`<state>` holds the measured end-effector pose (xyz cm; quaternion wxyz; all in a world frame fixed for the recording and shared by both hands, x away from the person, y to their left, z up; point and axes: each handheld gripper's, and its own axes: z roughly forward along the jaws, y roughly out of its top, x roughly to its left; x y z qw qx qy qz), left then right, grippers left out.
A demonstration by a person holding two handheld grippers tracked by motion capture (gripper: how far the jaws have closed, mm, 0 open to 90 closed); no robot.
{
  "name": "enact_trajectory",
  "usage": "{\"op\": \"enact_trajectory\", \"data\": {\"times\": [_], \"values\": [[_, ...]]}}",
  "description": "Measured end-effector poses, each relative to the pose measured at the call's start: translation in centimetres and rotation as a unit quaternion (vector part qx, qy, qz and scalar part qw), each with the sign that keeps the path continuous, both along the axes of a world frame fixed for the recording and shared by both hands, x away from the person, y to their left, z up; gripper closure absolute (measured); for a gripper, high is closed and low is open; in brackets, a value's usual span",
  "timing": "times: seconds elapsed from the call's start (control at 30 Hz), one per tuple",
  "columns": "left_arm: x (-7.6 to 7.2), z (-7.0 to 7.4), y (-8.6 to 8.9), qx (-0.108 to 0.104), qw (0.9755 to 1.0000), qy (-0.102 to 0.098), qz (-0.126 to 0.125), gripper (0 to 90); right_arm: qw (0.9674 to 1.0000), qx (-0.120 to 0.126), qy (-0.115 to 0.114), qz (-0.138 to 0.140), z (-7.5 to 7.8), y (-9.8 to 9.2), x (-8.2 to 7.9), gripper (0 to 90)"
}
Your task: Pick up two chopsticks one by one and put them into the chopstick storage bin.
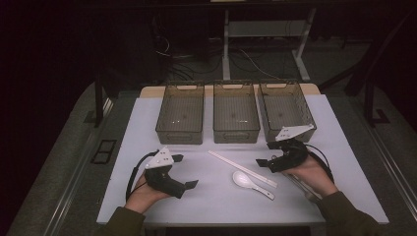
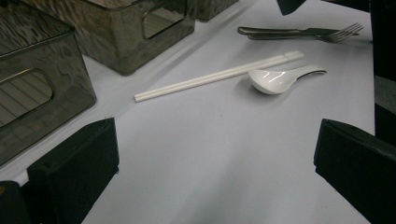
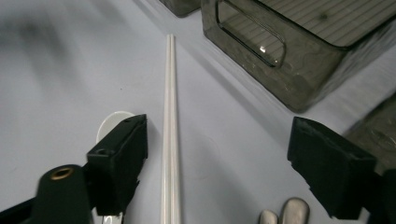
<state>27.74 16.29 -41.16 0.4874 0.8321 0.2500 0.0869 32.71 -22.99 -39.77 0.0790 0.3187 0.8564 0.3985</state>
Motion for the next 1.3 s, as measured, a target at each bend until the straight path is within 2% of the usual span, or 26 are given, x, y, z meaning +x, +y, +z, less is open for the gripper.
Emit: {"op": "enact_trajectory", "data": {"times": [0.1,0.13,0.17,0.2,0.23,0.3,0.4,0.47,0.5,0.57,0.6,0.87,1.0,1.3], "values": [[0.0,0.0,0.0,-0.001,1.0,0.0,-0.001,0.0,1.0,-0.002,-0.002,0.006,0.0,0.6,0.4,25.2],[0.0,0.0,0.0,-0.001,1.0,-0.001,0.0,0.0,1.0,-0.003,-0.001,0.009,0.0,1.0,0.5,29.2],[0.0,0.0,0.0,-0.001,1.0,-0.001,0.001,0.0,1.0,-0.003,-0.001,0.009,0.0,1.0,0.5,29.2],[0.0,0.0,0.0,-0.001,1.0,-0.001,0.001,0.0,0.9998,-0.003,0.001,0.018,-0.1,1.4,0.6,34.2],[0.0,0.0,0.0,-0.002,1.0,0.0,0.001,0.0,0.9998,-0.003,0.001,0.018,-0.1,1.4,0.6,34.2],[0.0,0.0,0.0,-0.001,1.0,0.0,0.0,0.0,0.9998,-0.009,-0.006,0.018,-0.2,2.1,0.8,37.3],[0.0,0.0,0.0,0.001,1.0,0.0,-0.002,0.0,0.9996,-0.005,0.002,0.026,-0.2,2.6,1.0,43.9],[0.0,0.0,0.0,0.001,1.0,-0.001,-0.002,0.0,0.9996,-0.006,0.004,0.028,-0.3,2.9,1.0,45.3],[0.0,0.0,0.0,0.0,1.0,-0.001,-0.001,0.0,0.9993,-0.011,0.009,0.035,-0.4,3.3,1.0,49.5],[0.0,0.0,0.0,-0.001,1.0,0.0,-0.001,0.0,0.9991,-0.012,0.008,0.04,-0.5,3.4,1.0,50.8],[0.0,0.0,0.0,0.001,1.0,0.0,-0.002,0.0,0.9987,-0.021,0.017,0.043,-0.7,3.7,1.0,55.2],[-0.1,0.0,0.0,0.001,1.0,0.0,-0.003,0.0,0.9964,-0.05,0.04,0.056,-1.5,4.4,1.0,68.5],[-0.1,0.0,0.0,0.0,1.0,0.0,-0.001,0.0,0.9948,-0.064,0.053,0.059,-1.8,4.6,1.0,72.7],[-0.1,0.0,0.0,0.0,1.0,-0.001,-0.002,0.0,0.9923,-0.089,0.06,0.062,-2.4,5.1,0.9,78.3]]}}
